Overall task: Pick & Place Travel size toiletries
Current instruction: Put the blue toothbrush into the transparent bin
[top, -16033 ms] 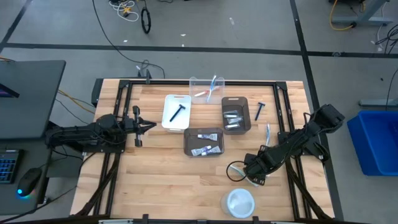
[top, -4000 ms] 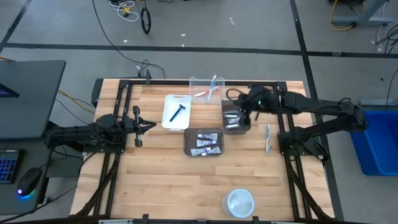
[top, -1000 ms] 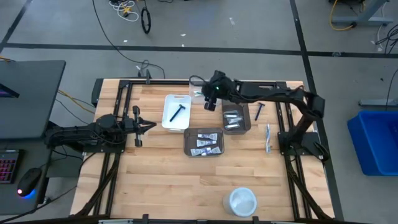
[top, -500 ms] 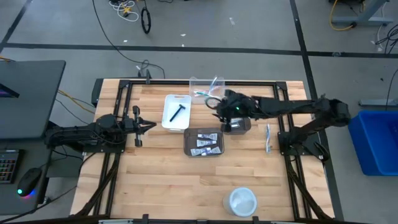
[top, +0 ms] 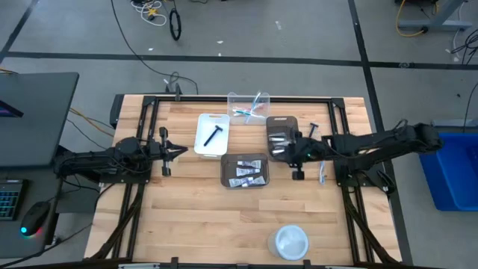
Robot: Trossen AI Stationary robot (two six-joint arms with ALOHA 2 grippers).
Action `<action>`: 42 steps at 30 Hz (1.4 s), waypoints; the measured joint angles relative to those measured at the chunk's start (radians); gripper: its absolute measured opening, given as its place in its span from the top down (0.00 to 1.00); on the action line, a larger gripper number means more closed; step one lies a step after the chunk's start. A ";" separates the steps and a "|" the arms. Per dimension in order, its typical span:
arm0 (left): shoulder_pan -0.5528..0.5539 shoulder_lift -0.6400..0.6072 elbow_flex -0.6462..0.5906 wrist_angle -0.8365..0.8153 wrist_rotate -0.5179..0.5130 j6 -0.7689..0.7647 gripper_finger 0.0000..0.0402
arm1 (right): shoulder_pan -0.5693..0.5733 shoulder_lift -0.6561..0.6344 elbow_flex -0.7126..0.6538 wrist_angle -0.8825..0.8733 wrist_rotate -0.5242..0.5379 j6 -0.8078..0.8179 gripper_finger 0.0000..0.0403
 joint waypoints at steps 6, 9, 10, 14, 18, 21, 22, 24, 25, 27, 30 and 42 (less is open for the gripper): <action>0.000 0.000 0.000 0.000 0.000 0.000 0.93 | 0.074 -0.020 -0.020 -0.061 -0.032 -0.024 0.74; 0.000 0.000 0.000 0.000 0.000 0.000 0.93 | 0.124 -0.021 -0.002 -0.121 -0.034 -0.035 0.74; 0.000 0.000 0.000 0.000 0.000 0.000 0.93 | 0.137 -0.021 0.008 -0.140 -0.033 -0.035 0.73; 0.000 0.000 0.000 0.000 -0.001 0.000 0.93 | 0.183 -0.022 0.045 -0.223 -0.033 -0.035 0.73; 0.000 0.000 0.000 0.000 0.000 0.000 0.93 | 0.229 -0.022 0.072 -0.253 -0.033 -0.051 0.72; 0.000 0.000 0.000 0.000 0.000 0.000 0.93 | 0.263 -0.020 0.093 -0.300 -0.033 -0.084 0.67; 0.000 0.000 0.000 0.000 -0.001 0.000 0.93 | 0.271 -0.016 0.103 -0.325 -0.032 -0.088 0.66; 0.000 0.000 0.000 0.000 0.000 0.000 0.93 | 0.279 0.003 0.124 -0.382 -0.033 -0.088 0.61; 0.000 0.000 0.000 0.000 0.000 0.000 0.93 | 0.281 0.012 0.133 -0.416 -0.032 -0.088 0.59; 0.000 0.000 0.000 0.000 0.000 0.000 0.93 | 0.282 0.033 0.151 -0.472 -0.032 -0.088 0.54; 0.000 0.000 0.000 0.000 -0.001 0.000 0.93 | 0.282 0.064 0.171 -0.556 -0.032 -0.106 0.48; 0.000 0.000 0.000 0.000 -0.001 0.000 0.93 | 0.337 0.120 0.198 -0.676 -0.030 -0.285 0.38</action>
